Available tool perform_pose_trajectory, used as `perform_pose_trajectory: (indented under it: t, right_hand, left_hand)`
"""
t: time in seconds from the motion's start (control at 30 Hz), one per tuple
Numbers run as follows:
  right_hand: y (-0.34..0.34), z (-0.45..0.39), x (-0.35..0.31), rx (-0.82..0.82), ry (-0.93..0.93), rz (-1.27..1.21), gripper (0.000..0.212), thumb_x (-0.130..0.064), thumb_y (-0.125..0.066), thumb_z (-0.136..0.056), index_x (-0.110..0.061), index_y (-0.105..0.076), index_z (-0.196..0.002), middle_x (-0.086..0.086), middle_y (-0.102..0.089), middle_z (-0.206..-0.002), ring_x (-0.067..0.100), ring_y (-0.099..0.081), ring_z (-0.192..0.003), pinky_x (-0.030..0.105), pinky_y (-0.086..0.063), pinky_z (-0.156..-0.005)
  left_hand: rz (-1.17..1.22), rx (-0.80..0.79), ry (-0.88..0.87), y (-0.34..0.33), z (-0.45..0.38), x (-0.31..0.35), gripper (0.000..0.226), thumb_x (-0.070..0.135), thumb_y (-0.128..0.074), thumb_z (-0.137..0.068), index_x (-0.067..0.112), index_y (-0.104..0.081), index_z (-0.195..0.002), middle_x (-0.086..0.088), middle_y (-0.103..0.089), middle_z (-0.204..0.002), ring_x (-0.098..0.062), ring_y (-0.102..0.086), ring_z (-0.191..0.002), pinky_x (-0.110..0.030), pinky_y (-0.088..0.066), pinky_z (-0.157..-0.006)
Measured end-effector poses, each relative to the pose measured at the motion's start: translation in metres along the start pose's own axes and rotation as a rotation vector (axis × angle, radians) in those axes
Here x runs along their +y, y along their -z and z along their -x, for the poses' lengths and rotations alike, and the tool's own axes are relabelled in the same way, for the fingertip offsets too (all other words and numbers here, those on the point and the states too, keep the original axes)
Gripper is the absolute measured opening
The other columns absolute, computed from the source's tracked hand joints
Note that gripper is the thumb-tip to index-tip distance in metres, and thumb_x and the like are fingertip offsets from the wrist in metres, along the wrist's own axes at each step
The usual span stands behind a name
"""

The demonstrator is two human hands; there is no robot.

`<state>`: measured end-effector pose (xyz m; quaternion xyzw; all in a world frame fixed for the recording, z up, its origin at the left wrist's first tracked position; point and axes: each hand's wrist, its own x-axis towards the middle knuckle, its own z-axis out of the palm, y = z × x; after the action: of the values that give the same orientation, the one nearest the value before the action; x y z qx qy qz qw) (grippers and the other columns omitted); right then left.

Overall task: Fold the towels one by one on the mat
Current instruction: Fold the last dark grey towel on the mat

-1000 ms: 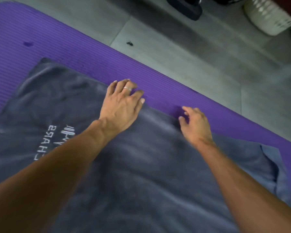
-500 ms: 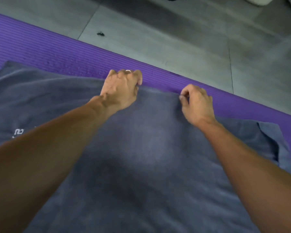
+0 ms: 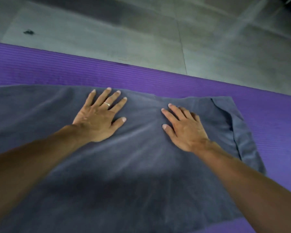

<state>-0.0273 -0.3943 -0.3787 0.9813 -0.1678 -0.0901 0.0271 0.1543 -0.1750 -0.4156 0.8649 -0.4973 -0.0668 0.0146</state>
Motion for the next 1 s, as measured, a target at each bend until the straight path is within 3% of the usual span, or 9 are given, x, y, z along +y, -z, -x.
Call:
perform_pose_trajectory:
  t: [0.17, 0.23, 0.33, 0.4, 0.5, 0.63, 0.83, 0.93, 1.0]
  right_hand:
    - [0.019, -0.016, 0.041, 0.207, 0.033, 0.046, 0.026, -0.022, -0.046, -0.093, -0.016, -0.065, -0.110, 0.007, -0.064, -0.099, 0.033, -0.059, -0.093, 0.045, -0.045, -0.077]
    - [0.029, -0.025, 0.076, 0.147, -0.078, 0.028, 0.033, -0.013, -0.051, -0.092, -0.015, -0.060, -0.123, 0.010, -0.061, -0.111, 0.036, -0.055, -0.102, 0.047, -0.044, -0.082]
    - [0.031, -0.043, 0.121, -0.008, -0.153, 0.000, 0.045, -0.023, -0.049, -0.096, -0.022, -0.043, -0.141, 0.007, -0.046, -0.137, 0.032, -0.042, -0.122, 0.047, -0.039, -0.095]
    - [0.023, -0.053, 0.133, -0.081, -0.079, -0.007, 0.040, -0.031, -0.051, -0.096, -0.023, -0.047, -0.135, 0.003, -0.041, -0.141, 0.028, -0.037, -0.127, 0.045, -0.036, -0.100]
    - [0.012, -0.066, 0.146, 0.013, -0.090, -0.065, 0.021, -0.029, -0.050, -0.097, -0.020, -0.056, -0.115, 0.004, -0.050, -0.126, 0.027, -0.043, -0.119, 0.042, -0.035, -0.095]
    - [0.011, -0.067, 0.157, 0.148, -0.204, -0.180, 0.035, -0.030, -0.056, -0.093, -0.016, -0.053, -0.125, 0.009, -0.051, -0.126, 0.033, -0.045, -0.118, 0.046, -0.037, -0.094]
    - [0.020, 0.035, 0.160, 0.051, 0.297, -0.027, 0.044, -0.031, -0.066, -0.081, -0.012, -0.059, -0.120, 0.010, -0.056, -0.128, 0.032, -0.058, -0.107, 0.043, -0.049, -0.083]
    - [0.005, 0.106, 0.167, 0.014, 0.232, -0.086, 0.046, -0.031, -0.067, -0.077, -0.013, -0.060, -0.119, 0.008, -0.059, -0.122, 0.030, -0.062, -0.101, 0.041, -0.052, -0.079]
    - [-0.009, 0.148, 0.170, 0.084, 0.050, -0.153, 0.043, -0.035, -0.057, -0.079, -0.014, -0.061, -0.116, 0.006, -0.060, -0.115, 0.031, -0.062, -0.097, 0.042, -0.051, -0.077]
  left_hand:
    - [-0.093, -0.130, 0.028, 0.023, -0.012, 0.016, 0.070, 0.051, -0.035, -0.093, 0.014, -0.024, -0.151, -0.013, -0.019, -0.158, -0.035, -0.014, -0.146, -0.055, -0.017, -0.115]
    - [-0.103, -0.094, 0.015, 0.035, -0.023, 0.032, 0.067, 0.050, -0.035, -0.089, 0.009, -0.041, -0.141, -0.017, -0.035, -0.149, -0.035, -0.031, -0.139, -0.052, -0.026, -0.112]
    - [-0.034, 0.064, -0.049, 0.038, -0.032, 0.071, 0.068, 0.049, -0.030, -0.084, 0.005, -0.058, -0.128, -0.017, -0.056, -0.133, -0.037, -0.049, -0.127, -0.055, -0.039, -0.104]
    - [0.044, 0.104, -0.052, 0.029, -0.036, 0.109, 0.066, 0.049, -0.033, -0.087, 0.005, -0.056, -0.132, -0.015, -0.054, -0.137, -0.035, -0.047, -0.131, -0.055, -0.037, -0.106]
    - [0.129, 0.120, -0.008, 0.013, -0.043, 0.158, 0.068, 0.051, -0.035, -0.088, 0.008, -0.050, -0.138, -0.012, -0.048, -0.144, -0.034, -0.040, -0.137, -0.058, -0.033, -0.109]
    - [0.119, -0.008, 0.076, -0.009, -0.045, 0.185, 0.082, 0.066, -0.022, -0.085, 0.020, -0.025, -0.152, -0.003, -0.019, -0.160, -0.027, -0.009, -0.149, -0.056, -0.007, -0.117]
    - [0.086, -0.128, 0.130, -0.006, -0.047, 0.187, 0.092, 0.077, -0.009, -0.077, 0.028, -0.002, -0.154, 0.003, 0.002, -0.163, -0.022, 0.013, -0.148, -0.055, 0.007, -0.117]
    - [0.070, -0.161, 0.163, 0.000, -0.046, 0.193, 0.086, 0.072, -0.020, -0.085, 0.023, -0.002, -0.155, 0.000, 0.004, -0.163, -0.024, 0.013, -0.148, -0.059, 0.007, -0.115]
    - [0.080, -0.015, 0.154, -0.001, -0.037, 0.211, 0.077, 0.055, -0.039, -0.093, 0.012, -0.019, -0.153, -0.009, -0.013, -0.161, -0.030, -0.002, -0.149, -0.062, -0.001, -0.115]
